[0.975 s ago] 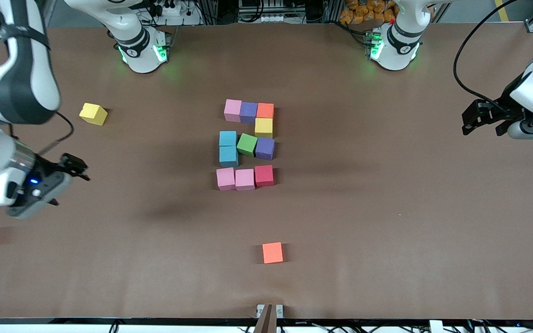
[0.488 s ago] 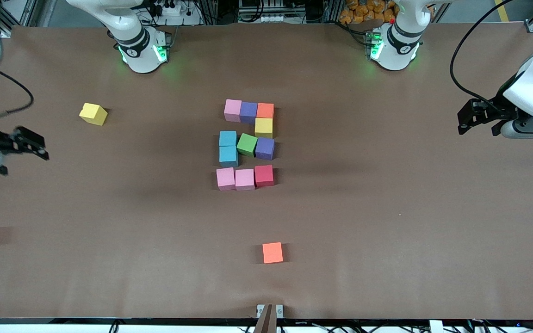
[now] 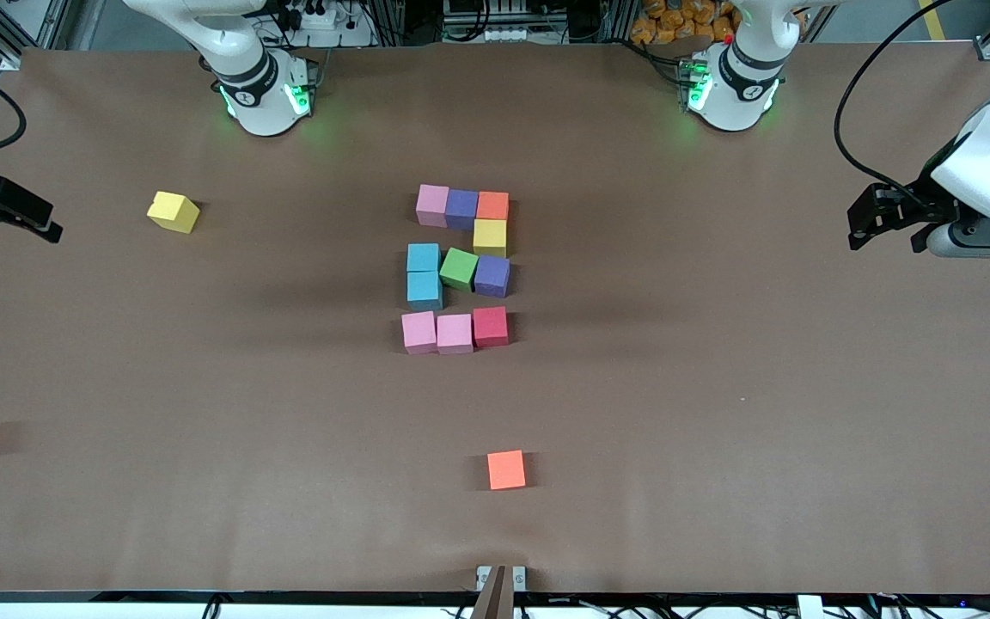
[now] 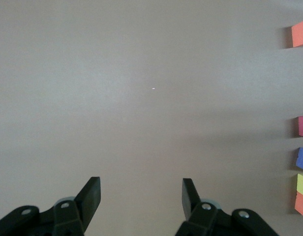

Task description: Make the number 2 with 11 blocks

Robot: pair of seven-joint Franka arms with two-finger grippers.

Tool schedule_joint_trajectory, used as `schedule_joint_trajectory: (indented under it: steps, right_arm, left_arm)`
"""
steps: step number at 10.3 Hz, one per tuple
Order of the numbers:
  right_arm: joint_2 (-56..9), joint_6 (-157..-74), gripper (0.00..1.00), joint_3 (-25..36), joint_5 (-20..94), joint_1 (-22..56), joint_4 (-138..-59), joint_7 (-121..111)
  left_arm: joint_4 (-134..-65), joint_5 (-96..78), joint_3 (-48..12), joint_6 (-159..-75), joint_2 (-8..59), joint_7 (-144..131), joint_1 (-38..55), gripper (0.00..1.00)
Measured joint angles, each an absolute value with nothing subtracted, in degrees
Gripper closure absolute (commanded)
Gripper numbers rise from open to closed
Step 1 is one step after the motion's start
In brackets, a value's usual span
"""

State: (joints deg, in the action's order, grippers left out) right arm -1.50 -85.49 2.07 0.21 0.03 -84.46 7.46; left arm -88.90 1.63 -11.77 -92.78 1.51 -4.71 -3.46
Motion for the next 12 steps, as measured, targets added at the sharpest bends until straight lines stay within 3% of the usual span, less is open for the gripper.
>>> schedule_joint_trajectory:
  steps: [6,12]
  right_arm:
    - [-1.4,-83.5,0.0,-2.9,-4.2,-2.0,-84.2,13.5]
    - [-1.3,-83.0,0.0,-3.3,-3.8,-2.4,-83.6,10.7]
  left_arm:
    - [-88.9,1.6,-11.8,-92.8,1.5,-4.7,-3.5,0.25]
    - [-88.9,1.6,-11.8,-92.8,1.5,-4.7,-3.5,0.25]
